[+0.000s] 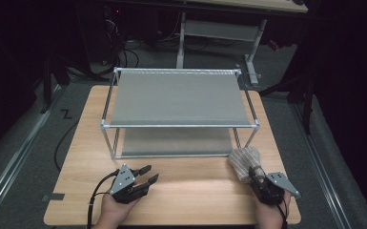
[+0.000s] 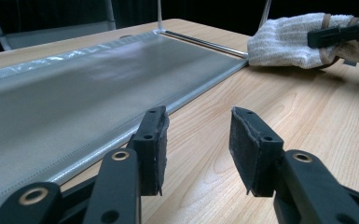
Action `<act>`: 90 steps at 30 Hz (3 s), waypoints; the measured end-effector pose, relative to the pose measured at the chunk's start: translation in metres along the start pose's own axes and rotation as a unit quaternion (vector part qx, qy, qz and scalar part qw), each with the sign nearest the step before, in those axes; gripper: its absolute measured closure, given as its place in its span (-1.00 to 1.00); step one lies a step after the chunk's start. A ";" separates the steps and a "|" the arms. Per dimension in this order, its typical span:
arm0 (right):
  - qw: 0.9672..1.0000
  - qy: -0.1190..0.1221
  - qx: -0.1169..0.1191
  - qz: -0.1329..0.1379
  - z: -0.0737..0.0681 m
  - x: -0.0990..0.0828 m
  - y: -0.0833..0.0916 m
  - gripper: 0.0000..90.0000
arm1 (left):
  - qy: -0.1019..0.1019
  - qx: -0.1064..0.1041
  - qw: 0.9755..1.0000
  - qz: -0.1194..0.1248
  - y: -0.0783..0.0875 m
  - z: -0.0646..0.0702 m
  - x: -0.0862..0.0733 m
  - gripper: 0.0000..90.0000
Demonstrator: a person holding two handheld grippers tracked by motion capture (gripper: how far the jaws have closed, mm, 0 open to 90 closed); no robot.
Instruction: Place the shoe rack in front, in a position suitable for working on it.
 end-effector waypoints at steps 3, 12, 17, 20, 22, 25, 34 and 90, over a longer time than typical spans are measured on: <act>1.000 0.000 -0.001 0.009 0.001 0.002 0.006 0.50 | 0.002 0.002 1.000 0.002 0.002 -0.001 0.000 0.26; 0.998 -0.016 -0.044 0.049 0.024 0.009 0.030 0.50 | 0.005 0.007 1.000 0.004 0.005 -0.003 0.000 0.25; 0.996 -0.023 -0.061 0.057 0.033 0.011 0.029 0.50 | 0.004 0.012 1.000 0.003 0.010 -0.003 -0.001 0.25; 0.995 -0.027 -0.066 0.063 0.037 0.014 0.024 0.50 | 0.011 0.017 1.000 0.004 0.015 -0.005 -0.004 0.25; 0.995 -0.032 -0.066 0.062 0.039 0.017 0.018 0.50 | 0.012 0.024 1.000 0.004 0.020 -0.006 -0.005 0.25; 0.996 -0.033 -0.064 0.061 0.039 0.019 0.008 0.50 | 0.015 0.036 0.999 0.005 0.028 -0.007 -0.008 0.25; 0.997 -0.028 -0.045 0.048 0.027 0.027 -0.028 0.50 | 0.026 0.063 0.998 0.004 0.049 -0.009 -0.016 0.25; 0.991 -0.025 0.034 0.131 -0.006 0.042 0.045 0.50 | 0.000 0.010 1.000 0.009 0.012 0.003 -0.002 0.26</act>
Point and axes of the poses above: each handheld gripper's, and its own axes: y roughly backward along the jaws, x roughly out of its top, z roughly to its right, the point moved 2 cm from there along -y, roughly forward along the jaws, and after that the axes turned 6 degrees about -x, right-handed, at the moved point
